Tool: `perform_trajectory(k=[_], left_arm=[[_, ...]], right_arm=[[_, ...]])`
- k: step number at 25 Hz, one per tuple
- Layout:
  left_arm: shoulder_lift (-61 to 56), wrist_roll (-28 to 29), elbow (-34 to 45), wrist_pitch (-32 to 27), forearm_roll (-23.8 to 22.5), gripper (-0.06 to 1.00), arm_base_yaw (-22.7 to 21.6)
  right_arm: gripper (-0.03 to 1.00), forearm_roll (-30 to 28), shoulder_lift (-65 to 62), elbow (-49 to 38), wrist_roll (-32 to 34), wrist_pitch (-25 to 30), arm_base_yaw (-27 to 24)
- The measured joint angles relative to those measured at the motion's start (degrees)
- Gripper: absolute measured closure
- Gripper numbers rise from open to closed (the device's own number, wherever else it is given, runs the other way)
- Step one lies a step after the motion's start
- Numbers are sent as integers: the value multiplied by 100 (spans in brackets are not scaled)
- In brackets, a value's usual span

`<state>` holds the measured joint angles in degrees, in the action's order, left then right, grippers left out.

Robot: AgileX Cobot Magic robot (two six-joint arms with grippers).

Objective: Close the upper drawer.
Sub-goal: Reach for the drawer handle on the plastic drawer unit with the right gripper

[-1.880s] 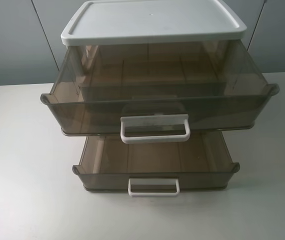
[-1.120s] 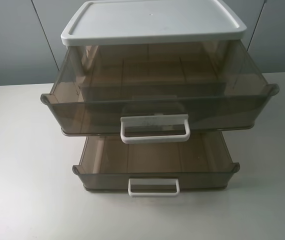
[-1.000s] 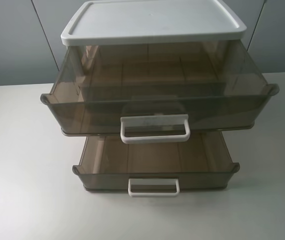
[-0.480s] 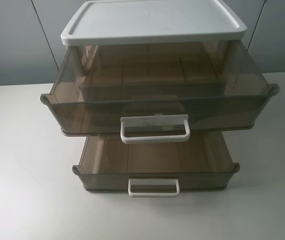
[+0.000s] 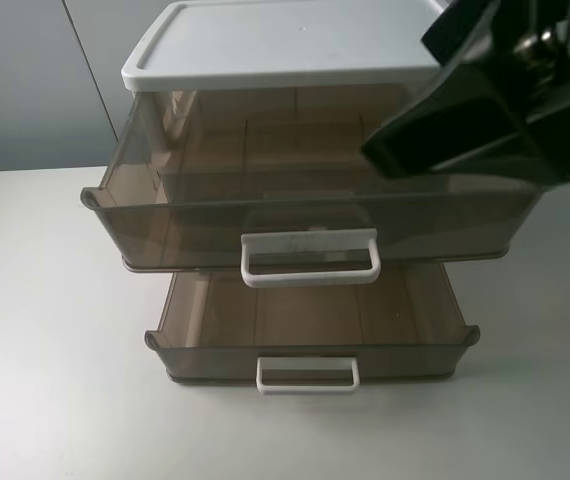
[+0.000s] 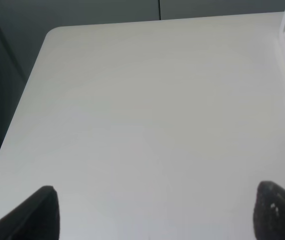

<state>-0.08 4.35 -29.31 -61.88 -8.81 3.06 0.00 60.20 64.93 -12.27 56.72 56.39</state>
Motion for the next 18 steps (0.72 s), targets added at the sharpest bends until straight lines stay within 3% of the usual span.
perform_trajectory(k=[4,9,18], left_arm=[[0,0,0,0,0,20,0],[0,0,0,0,0,20,0],[0,0,0,0,0,20,0]], right_arm=[[34,323,320,14,-137,135,653],[34,1020,885,14,-619,331,748],[34,869,2054,14,-874,488,748]])
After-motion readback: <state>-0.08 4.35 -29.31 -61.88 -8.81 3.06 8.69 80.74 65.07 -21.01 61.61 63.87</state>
